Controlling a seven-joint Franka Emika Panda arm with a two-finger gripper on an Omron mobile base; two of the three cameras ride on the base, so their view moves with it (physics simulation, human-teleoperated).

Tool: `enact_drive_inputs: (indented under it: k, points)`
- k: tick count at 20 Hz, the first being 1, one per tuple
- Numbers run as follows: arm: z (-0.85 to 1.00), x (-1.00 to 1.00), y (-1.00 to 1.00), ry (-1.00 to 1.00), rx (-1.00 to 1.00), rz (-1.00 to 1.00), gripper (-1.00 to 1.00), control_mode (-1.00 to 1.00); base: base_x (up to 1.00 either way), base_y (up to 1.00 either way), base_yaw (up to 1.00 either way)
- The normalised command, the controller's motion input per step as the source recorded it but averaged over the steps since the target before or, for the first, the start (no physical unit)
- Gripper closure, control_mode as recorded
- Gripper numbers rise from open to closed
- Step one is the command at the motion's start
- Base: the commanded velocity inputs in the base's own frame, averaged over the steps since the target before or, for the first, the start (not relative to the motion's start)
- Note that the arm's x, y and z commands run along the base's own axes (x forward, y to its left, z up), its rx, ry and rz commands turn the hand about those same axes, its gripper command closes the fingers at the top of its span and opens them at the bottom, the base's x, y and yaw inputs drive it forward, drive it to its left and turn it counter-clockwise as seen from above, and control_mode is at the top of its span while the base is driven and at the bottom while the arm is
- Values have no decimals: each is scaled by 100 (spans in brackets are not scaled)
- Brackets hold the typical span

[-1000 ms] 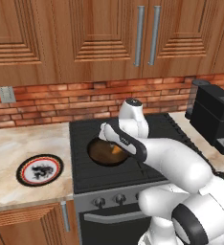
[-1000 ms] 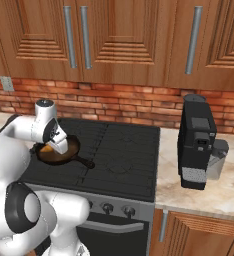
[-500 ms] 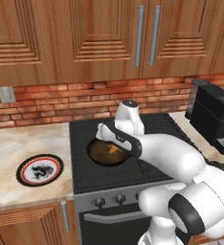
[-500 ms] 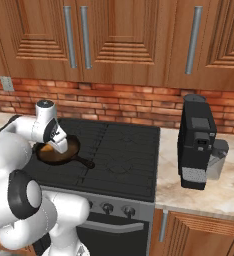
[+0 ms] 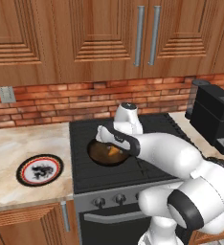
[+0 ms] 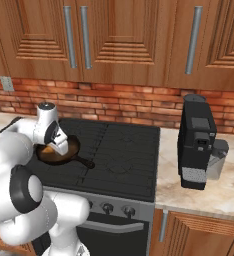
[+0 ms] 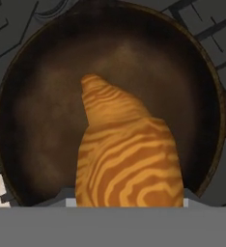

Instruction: Pick the croissant and place it on the pan. Then turn on the stove to warm the croissant.

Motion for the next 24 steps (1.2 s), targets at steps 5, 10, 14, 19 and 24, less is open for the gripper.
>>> enact_drive_inputs:
  k: [5, 10, 14, 19, 24]
  points:
    - [-14, 4, 1, 0, 0, 0, 100, -100, 0, 0, 0]
    - [-11, 9, 2, 0, 0, 0, 100, -100, 0, 0, 0]
    - [-10, 8, 1, 0, 0, 0, 100, -100, 0, 0, 0]
    - [-5, 4, 1, 1, 0, 0, -100, -100, 0, 0, 0]
    - [0, 0, 0, 1, 0, 0, -100, -100, 0, 0, 0]
